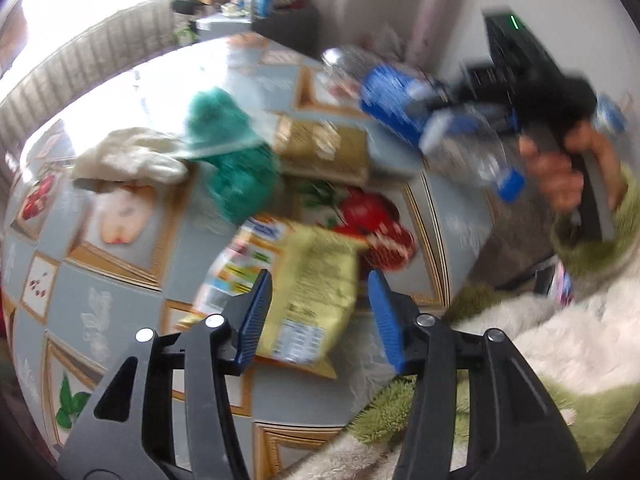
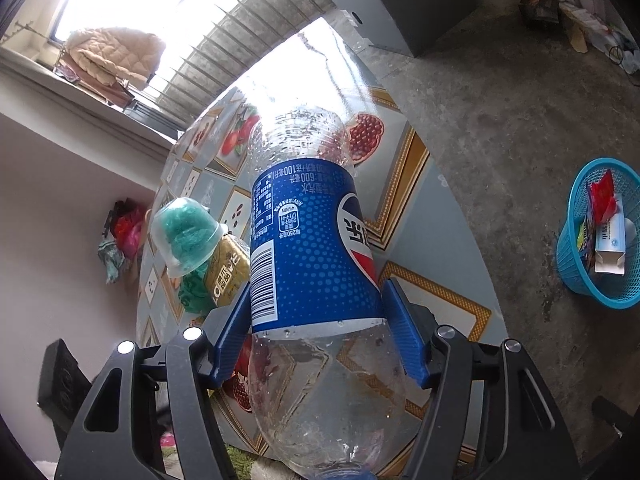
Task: Collect trash
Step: 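Lift the snack bag with the left tool while the right tool holds the bottle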
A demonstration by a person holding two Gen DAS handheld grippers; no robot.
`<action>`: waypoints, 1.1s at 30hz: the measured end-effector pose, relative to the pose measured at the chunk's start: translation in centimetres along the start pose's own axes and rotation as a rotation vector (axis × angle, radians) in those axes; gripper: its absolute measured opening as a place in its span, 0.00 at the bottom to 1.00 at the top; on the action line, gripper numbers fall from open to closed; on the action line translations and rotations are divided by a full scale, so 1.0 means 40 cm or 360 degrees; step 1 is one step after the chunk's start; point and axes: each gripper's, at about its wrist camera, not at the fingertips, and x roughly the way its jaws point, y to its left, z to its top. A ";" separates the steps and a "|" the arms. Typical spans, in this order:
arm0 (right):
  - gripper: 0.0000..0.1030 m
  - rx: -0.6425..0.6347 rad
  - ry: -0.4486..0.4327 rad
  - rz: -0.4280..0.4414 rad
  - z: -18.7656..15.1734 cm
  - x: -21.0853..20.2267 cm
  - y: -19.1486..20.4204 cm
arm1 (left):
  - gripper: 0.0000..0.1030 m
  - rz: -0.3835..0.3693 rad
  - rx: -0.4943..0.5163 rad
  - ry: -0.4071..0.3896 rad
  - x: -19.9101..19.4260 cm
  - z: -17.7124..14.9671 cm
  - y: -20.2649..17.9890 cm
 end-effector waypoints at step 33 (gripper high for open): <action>0.58 0.0060 -0.0050 0.0057 -0.002 -0.011 -0.021 | 0.00 0.0001 -0.0052 -0.0115 -0.031 0.036 0.028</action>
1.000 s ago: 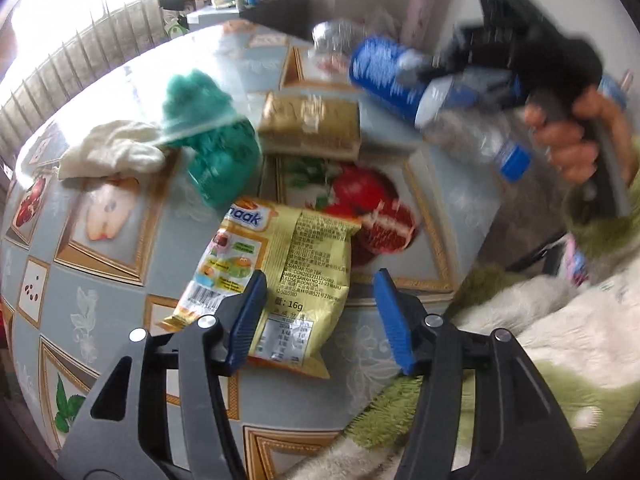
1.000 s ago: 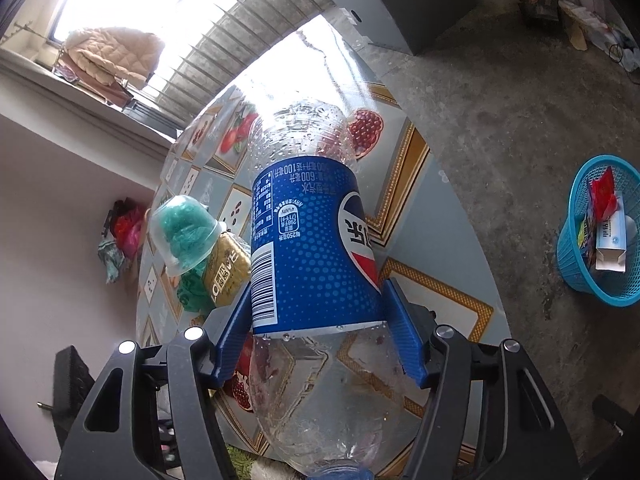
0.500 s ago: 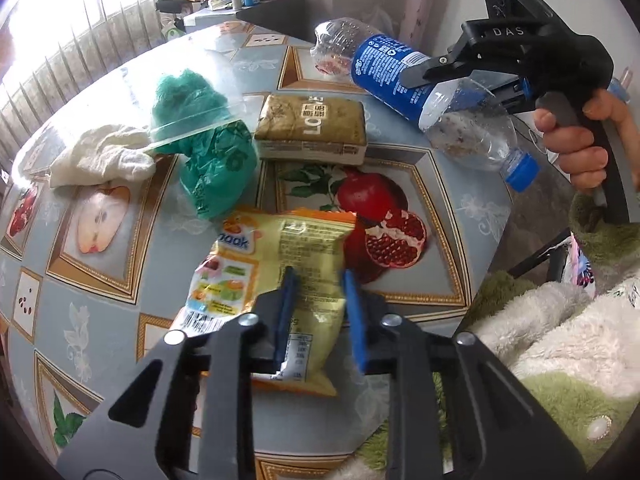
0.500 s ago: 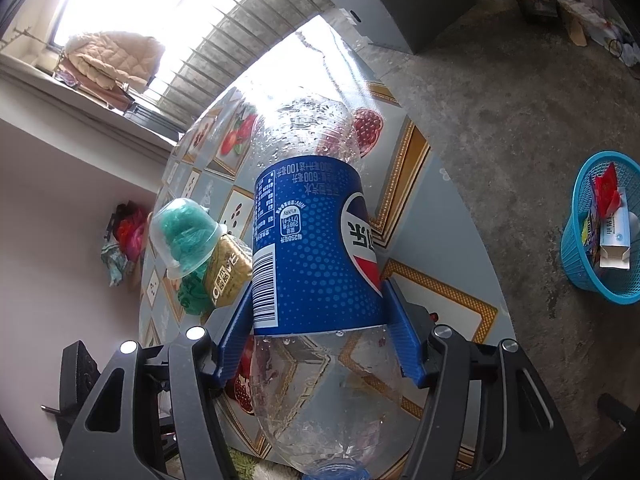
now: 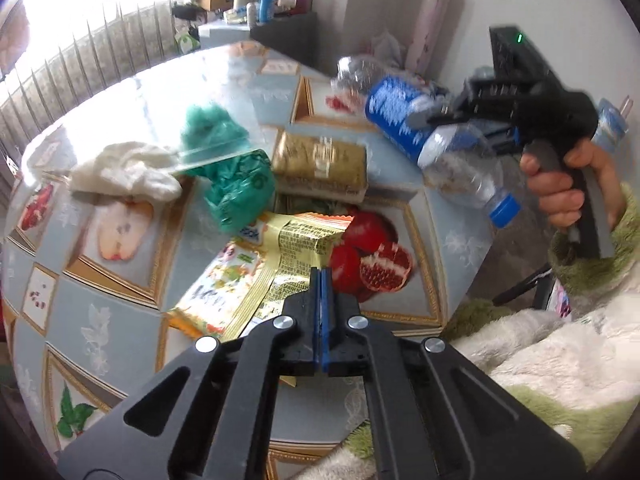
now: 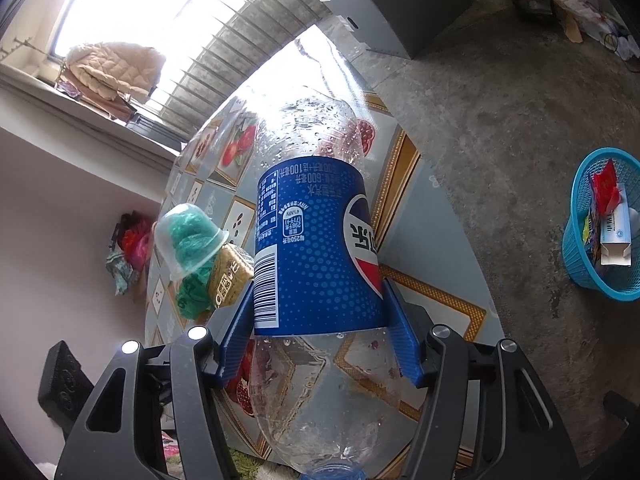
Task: Collect trash
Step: 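Lift the snack bag with the left tool while the right tool holds the bottle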
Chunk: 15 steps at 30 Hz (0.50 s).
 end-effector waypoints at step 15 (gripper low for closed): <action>0.58 0.0035 -0.0119 0.0104 -0.007 -0.065 -0.023 | 0.00 -0.0283 -0.0110 -0.0174 -0.115 0.047 -0.018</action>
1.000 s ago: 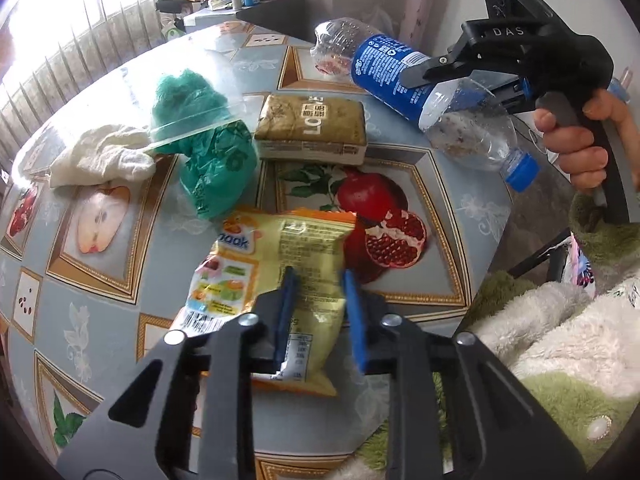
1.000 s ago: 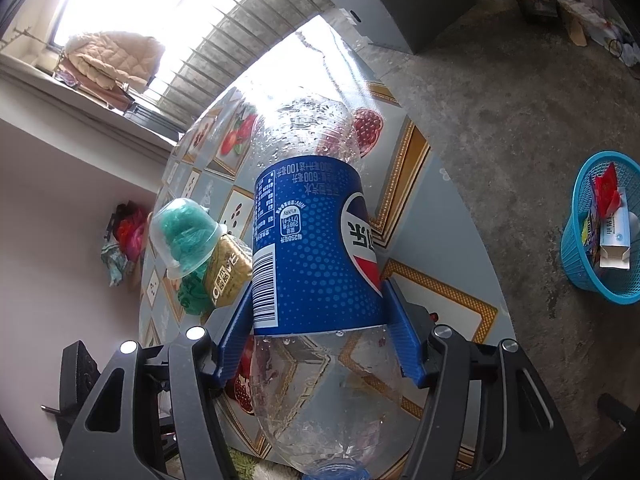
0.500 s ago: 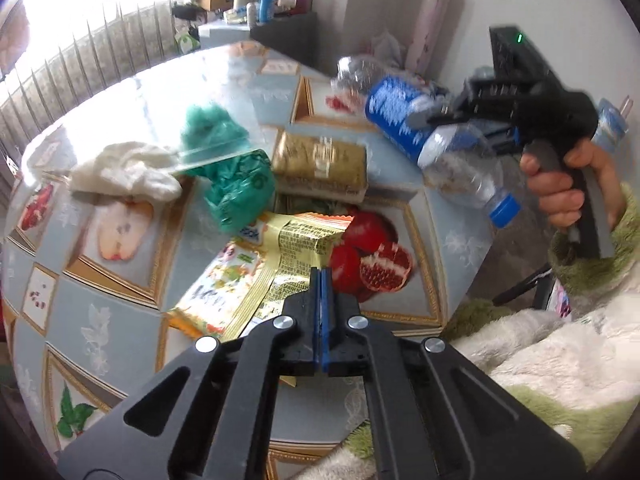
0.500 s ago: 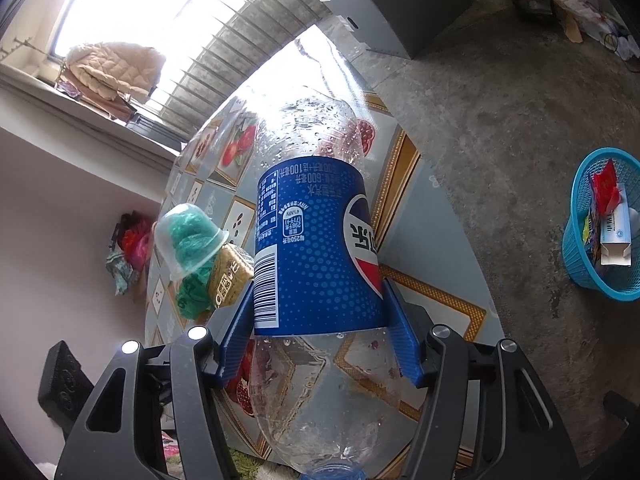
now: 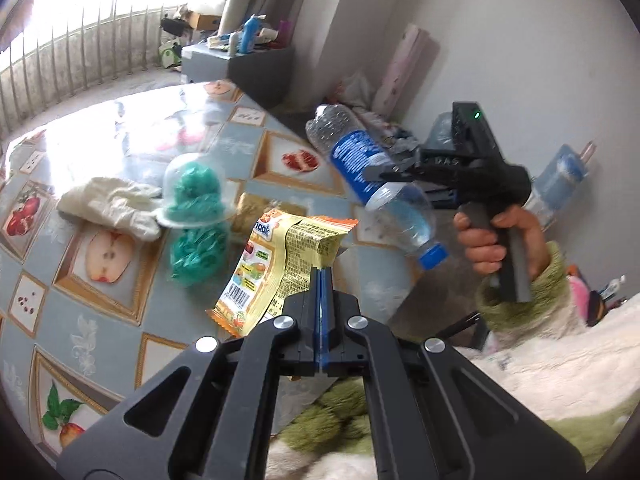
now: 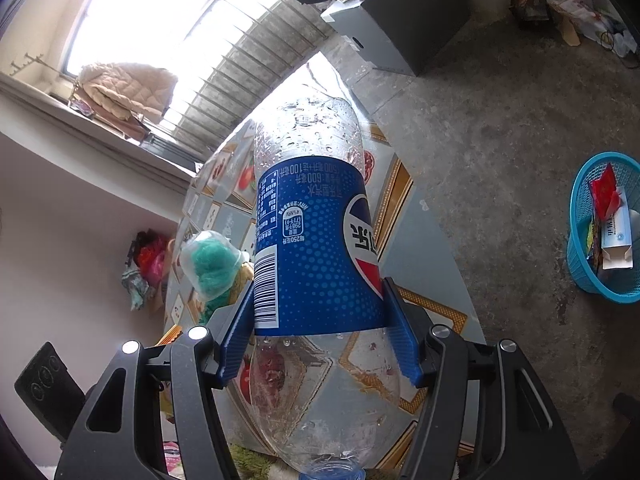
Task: Collect trash
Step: 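Lift the snack bag with the left tool while the right tool holds the bottle, then carry bottle and snack bag over the blue wastebasket and open both tools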
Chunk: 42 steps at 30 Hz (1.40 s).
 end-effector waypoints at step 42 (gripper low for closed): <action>0.64 0.1030 -0.0241 -0.0794 0.019 -0.165 -0.982 | 0.37 -0.0213 0.0444 0.0929 1.269 0.371 -0.587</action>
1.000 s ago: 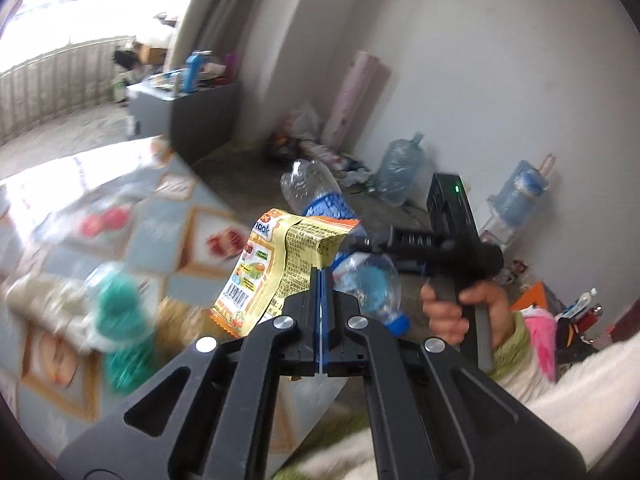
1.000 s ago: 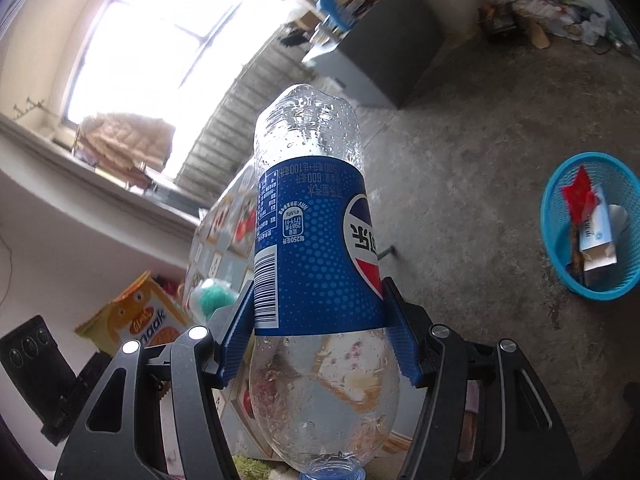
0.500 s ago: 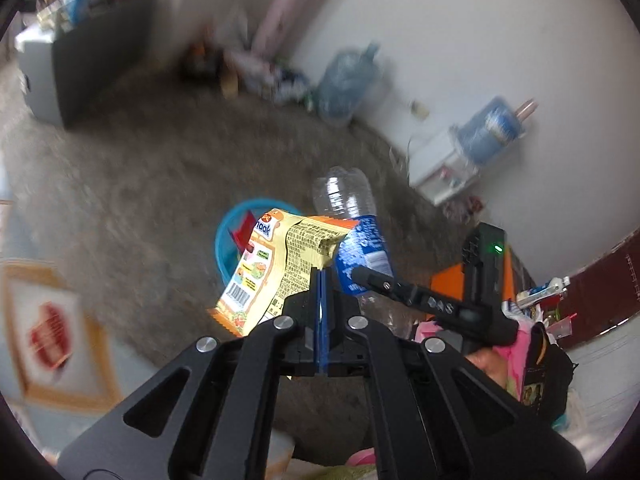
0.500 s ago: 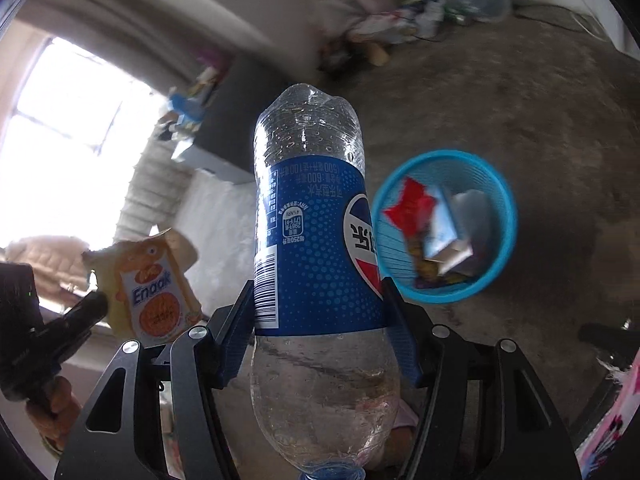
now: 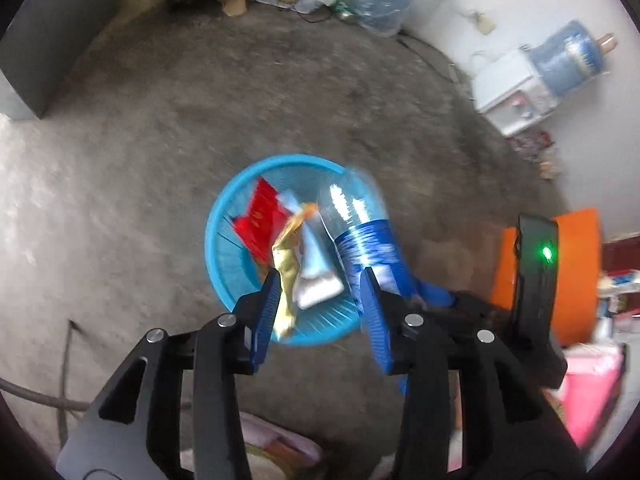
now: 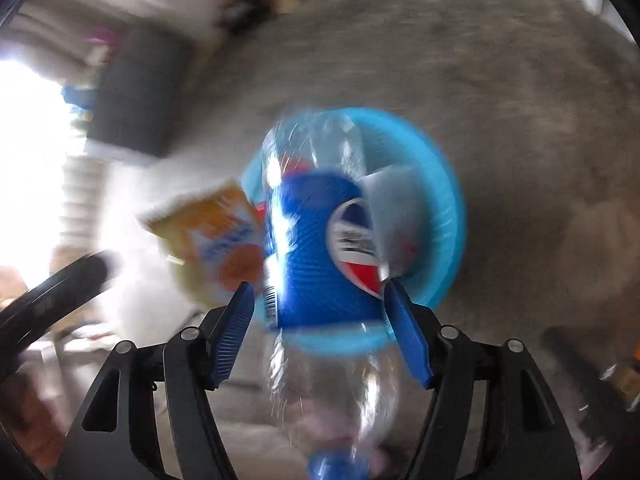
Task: Collect trash
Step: 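Carry bottle and snack bag over the blue wastebasket and open both tools, then move both open tools back over the table toward the cup and gold box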
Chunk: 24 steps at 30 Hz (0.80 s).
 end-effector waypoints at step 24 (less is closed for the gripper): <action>0.72 -0.0274 -0.0503 0.0095 -0.162 -0.317 0.213 | 0.52 0.0101 0.0141 -0.0540 -0.530 -0.214 0.019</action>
